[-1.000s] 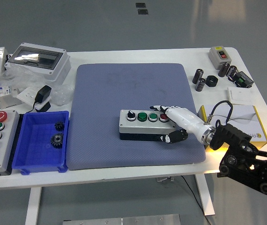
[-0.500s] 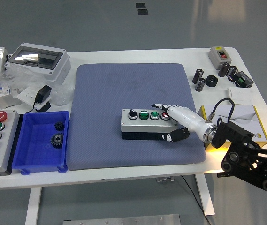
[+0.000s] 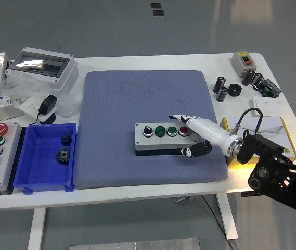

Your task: Pick up the button,place it on the desk,press the button,press the button

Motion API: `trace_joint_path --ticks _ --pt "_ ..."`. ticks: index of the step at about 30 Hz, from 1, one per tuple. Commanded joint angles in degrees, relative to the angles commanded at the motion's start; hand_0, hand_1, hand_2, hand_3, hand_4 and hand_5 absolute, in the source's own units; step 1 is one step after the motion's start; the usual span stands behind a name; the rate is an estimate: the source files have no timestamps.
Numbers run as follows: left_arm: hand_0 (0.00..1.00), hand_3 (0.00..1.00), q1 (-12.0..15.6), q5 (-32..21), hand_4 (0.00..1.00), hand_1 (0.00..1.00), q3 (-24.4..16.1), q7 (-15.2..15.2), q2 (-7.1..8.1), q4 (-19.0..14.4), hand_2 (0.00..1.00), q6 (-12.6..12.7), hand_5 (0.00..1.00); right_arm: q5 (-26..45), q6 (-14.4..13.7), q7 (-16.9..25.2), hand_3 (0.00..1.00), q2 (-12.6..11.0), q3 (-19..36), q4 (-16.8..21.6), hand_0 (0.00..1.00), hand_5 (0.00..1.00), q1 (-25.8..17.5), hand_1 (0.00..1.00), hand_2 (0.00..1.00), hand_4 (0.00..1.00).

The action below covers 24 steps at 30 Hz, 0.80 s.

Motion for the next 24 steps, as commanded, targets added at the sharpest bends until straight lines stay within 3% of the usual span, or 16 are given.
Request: trace_joint_path --ticks 5,9,12,15,18,24 --pt "0.656 0.672 0.09 0.05 0.844 0.587 -0.02 -0.04 0.01 0.0 0.62 -0.02 0.265 5.11 3.55 -0.36 0.998 -3.9 3.3 4.62 0.998 0.002 -1.07 0.962 0.998 0.744" --pt "0.656 0.666 0.28 0.05 0.843 0.586 -0.2 0.1 -0.06 0.0 0.62 0.08 0.262 2.68 4.61 -4.74 0.998 -8.11 7.65 9.88 0.998 0.025 -0.76 0.963 0.998 0.765" --pt "0.656 0.666 0.37 0.33 0.843 0.586 -0.59 0.34 -0.02 0.0 0.62 0.22 0.262 3.58 10.3 -10.42 0.998 -11.11 9.95 14.14 0.998 0.025 2.42 0.963 0.998 0.765" --pt "0.656 0.664 0.29 0.53 0.845 0.586 -0.87 0.36 0.21 0.0 0.62 0.36 0.258 8.64 17.0 -16.0 0.998 -12.61 10.78 18.21 0.998 0.038 6.31 0.965 0.998 0.769" --pt "0.656 0.664 0.17 0.45 0.845 0.586 -0.85 0.3 0.36 0.0 0.62 0.46 0.258 12.82 23.29 -20.82 0.998 -12.91 11.12 20.8 0.998 0.038 10.04 0.965 0.998 0.769" --pt "0.656 0.664 0.14 0.15 0.844 0.586 -0.72 0.45 0.51 0.0 0.62 0.55 0.253 16.98 32.06 -28.06 0.998 -12.14 8.22 20.86 0.998 0.052 16.54 0.979 0.998 0.77"
